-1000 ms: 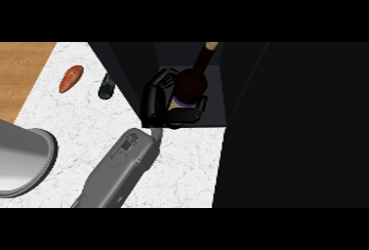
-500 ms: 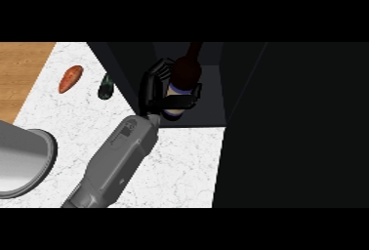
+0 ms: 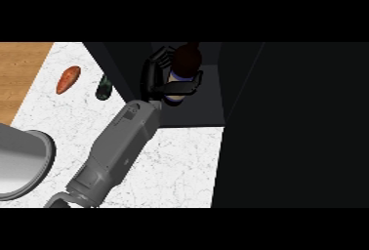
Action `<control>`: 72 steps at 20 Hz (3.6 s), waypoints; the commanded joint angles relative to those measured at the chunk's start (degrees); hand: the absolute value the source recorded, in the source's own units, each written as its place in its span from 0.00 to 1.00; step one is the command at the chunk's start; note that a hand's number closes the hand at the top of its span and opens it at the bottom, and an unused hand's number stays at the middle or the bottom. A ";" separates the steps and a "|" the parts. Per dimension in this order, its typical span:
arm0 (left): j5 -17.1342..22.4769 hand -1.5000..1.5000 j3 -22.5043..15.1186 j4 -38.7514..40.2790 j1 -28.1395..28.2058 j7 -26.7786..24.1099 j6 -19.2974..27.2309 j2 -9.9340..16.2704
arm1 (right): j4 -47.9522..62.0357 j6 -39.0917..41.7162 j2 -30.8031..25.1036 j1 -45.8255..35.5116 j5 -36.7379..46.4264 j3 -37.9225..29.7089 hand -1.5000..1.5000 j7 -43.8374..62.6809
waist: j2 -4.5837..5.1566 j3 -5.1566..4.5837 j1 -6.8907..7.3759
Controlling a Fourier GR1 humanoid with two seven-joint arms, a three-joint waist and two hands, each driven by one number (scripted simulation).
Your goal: Pick up the wine, place it into the cabinet and close the cabinet
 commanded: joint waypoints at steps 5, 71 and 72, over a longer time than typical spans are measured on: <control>-2.60 1.00 3.94 10.71 -7.47 -6.30 1.72 0.21 | -2.73 -1.27 1.50 -1.11 -2.19 1.14 0.00 1.87 | 0.24 0.01 -0.25; -1.60 0.00 13.62 27.49 -9.35 -18.31 -3.95 2.36 | -0.79 0.87 2.43 -2.38 -1.90 3.52 0.00 0.00 | 1.64 -0.09 -3.08; -1.90 0.00 13.37 27.57 -8.54 -18.50 -4.30 0.40 | -0.76 1.98 2.19 0.20 -1.40 3.58 0.00 -2.46 | 1.26 -0.03 -2.56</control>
